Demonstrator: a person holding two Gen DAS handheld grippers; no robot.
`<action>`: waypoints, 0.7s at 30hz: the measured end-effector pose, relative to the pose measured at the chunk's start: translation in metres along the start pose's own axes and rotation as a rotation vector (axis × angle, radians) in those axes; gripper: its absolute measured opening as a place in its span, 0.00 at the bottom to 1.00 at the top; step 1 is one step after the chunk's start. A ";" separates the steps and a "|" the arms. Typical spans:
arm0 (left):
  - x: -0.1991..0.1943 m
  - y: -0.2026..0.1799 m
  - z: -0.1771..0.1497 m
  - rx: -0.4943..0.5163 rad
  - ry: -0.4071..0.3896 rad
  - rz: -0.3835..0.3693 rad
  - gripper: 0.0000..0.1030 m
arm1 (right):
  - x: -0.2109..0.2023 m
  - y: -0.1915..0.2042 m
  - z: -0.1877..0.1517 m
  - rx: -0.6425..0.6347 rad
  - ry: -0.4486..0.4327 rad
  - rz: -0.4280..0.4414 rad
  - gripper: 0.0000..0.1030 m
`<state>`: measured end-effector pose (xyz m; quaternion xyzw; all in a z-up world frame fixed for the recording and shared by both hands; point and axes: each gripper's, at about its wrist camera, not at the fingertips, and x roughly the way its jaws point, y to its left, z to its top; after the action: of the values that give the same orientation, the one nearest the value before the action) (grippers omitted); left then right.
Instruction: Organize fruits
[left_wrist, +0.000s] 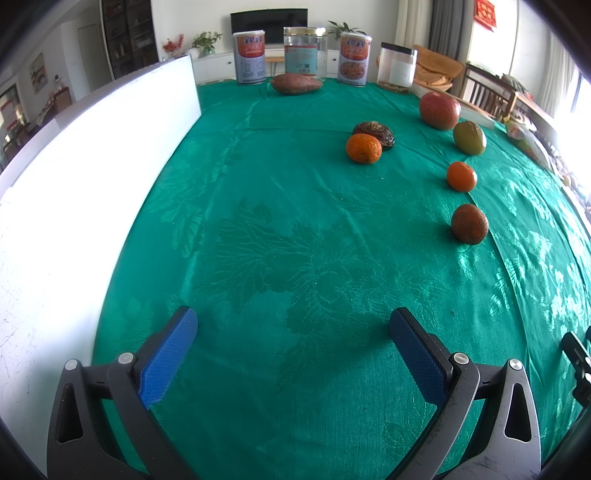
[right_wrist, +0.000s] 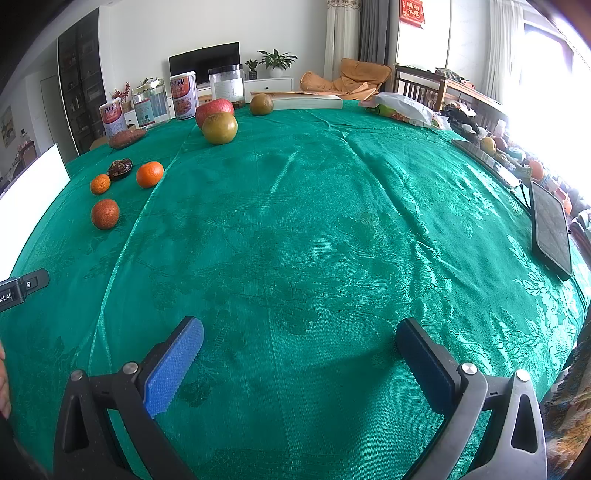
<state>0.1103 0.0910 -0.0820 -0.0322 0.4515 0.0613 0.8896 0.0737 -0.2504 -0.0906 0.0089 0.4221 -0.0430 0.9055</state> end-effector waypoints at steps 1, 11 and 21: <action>0.000 0.000 0.000 0.000 0.000 0.000 1.00 | 0.000 0.000 0.000 0.000 0.000 0.000 1.00; 0.000 0.000 0.000 0.000 0.000 0.000 1.00 | 0.000 0.000 0.000 0.000 0.000 0.000 1.00; -0.001 -0.001 0.000 0.015 0.008 -0.010 1.00 | 0.000 0.000 0.000 0.000 0.000 0.000 1.00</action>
<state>0.1102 0.0902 -0.0813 -0.0282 0.4554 0.0532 0.8882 0.0737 -0.2503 -0.0910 0.0088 0.4219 -0.0430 0.9056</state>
